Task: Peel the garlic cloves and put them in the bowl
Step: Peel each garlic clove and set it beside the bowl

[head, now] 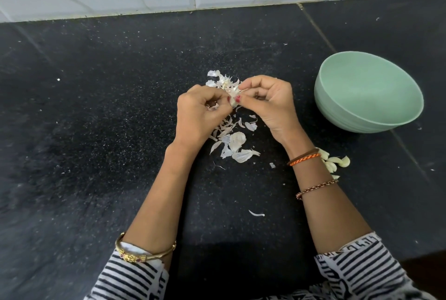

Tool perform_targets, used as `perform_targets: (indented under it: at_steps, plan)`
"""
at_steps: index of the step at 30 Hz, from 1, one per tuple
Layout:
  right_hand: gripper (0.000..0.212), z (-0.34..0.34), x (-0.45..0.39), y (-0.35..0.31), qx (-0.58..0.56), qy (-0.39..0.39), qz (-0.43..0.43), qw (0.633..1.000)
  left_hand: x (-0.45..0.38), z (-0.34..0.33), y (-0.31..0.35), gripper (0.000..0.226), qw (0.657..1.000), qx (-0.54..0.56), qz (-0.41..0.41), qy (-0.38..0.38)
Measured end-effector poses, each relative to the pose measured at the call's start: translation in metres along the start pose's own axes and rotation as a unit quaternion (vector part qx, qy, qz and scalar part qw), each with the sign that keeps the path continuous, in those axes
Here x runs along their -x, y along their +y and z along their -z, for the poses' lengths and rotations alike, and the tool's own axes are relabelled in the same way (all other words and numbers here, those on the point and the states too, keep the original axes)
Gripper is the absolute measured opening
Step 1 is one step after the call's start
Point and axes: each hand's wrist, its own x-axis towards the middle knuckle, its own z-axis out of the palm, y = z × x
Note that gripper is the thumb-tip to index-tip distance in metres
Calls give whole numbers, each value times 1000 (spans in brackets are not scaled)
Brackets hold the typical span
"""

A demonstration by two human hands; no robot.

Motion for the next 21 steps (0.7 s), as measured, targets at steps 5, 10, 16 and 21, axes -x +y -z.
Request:
perform_targets:
  at_steps: [5,10,16,21]
  plan:
    - [33,9,3,-10,-81,-125,-40,988,-6,4,11,14,980,154,126,11]
    - [24,1,2,-4,-24,-13,-26,999,-6,8,5,29,980,115,158,37]
    - [21,-11,1,2,30,96,39,994,-2,0,2,9,992,63,109,2]
    - [22,-16,3,5,13,133,53,990,-2,-2,7,16,981,150,121,-31]
